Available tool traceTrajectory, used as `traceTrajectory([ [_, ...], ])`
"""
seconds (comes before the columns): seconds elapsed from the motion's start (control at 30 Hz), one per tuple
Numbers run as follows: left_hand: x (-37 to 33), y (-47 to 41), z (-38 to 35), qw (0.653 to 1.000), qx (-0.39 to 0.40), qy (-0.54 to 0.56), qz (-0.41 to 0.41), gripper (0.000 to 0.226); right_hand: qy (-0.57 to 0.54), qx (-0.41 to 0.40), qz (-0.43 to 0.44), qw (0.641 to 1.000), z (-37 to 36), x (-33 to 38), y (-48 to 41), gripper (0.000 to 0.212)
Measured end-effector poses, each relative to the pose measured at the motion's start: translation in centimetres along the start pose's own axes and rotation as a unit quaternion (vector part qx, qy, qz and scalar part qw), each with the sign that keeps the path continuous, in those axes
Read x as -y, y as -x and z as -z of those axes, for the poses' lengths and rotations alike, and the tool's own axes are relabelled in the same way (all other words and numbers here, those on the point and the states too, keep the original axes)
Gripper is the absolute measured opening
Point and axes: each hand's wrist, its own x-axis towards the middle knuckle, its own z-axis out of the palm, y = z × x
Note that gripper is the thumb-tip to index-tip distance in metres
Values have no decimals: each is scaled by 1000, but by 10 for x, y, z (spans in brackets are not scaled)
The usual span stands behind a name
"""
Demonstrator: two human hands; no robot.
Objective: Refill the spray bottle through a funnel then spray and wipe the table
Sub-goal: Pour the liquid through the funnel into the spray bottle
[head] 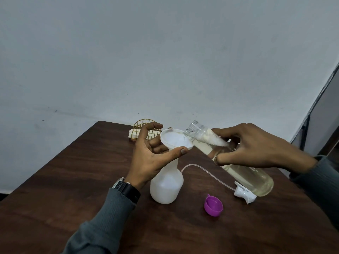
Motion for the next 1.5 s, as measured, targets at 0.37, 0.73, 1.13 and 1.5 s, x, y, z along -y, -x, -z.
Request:
traceTrajectory([
  [0.37,-1,0,-1,1000,4,13,-2,88,6,0,0,1000,3,3,0,35],
  [0.73,0,1,-1,1000,3,16,-5,88,20,12,-3,1000,5,5,-1,34],
  [1.13,2,1,-1,1000,-4,12,0,80,24,18,-7,1000,6,8,0,34],
  [1.5,3,1,-1,1000,-2,12,0,80,31,28,-10,999,8,10,1,33],
])
